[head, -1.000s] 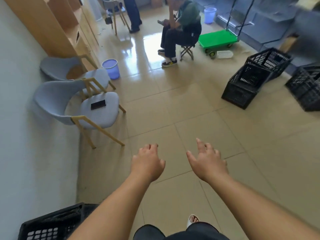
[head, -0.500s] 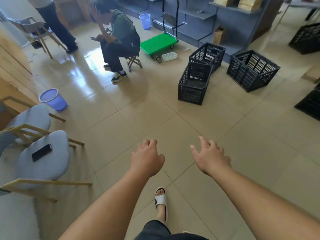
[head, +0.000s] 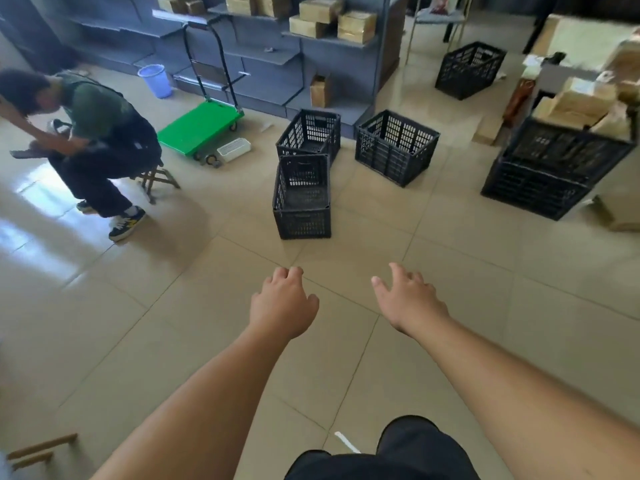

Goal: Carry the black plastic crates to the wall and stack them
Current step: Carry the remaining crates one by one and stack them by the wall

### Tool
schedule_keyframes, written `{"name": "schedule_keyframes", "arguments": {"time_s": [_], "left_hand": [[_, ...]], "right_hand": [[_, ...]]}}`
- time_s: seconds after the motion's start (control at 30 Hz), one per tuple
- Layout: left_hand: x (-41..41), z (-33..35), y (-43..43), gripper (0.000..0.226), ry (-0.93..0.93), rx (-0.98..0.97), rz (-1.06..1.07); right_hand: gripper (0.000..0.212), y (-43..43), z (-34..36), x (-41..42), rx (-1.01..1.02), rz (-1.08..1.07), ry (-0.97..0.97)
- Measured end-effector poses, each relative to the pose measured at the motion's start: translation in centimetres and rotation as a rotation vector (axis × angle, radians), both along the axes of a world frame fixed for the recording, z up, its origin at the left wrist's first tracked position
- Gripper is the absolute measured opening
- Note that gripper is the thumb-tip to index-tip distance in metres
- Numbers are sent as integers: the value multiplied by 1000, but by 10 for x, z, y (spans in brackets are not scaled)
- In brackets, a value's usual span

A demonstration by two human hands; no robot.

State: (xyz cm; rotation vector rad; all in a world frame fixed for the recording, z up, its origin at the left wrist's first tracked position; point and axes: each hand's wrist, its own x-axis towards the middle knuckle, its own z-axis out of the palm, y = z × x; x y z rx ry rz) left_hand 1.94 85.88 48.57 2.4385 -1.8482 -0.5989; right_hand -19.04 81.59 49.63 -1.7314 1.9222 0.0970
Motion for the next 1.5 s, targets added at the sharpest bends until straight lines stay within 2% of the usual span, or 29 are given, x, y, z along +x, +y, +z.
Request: {"name": "schedule_keyframes", "arguments": {"time_s": [0.2, 0.3, 0.47, 0.63, 1.03, 1.5], "left_hand": [[-39, -3, -134, 56, -25, 24, -131], [-66, -1, -204, 54, -32, 18, -148], [-106, 11, -307, 52, -20, 6, -118], [-120, 16, -391, 52, -10, 13, -107], [-59, -1, -611, 49, 51, 19, -53], [-15, -19, -841, 53, 72, 99, -50]], "right_hand": [[66, -107, -14, -44, 25, -119, 18], [67, -175, -17, -68, 60, -175, -38], [67, -283, 3, -95, 35, -128, -125], [66, -372, 13, -111, 49, -85, -48], [61, -589, 1, -79, 44, -50, 105], [67, -808, -28, -59, 184, -100, 36]]}}
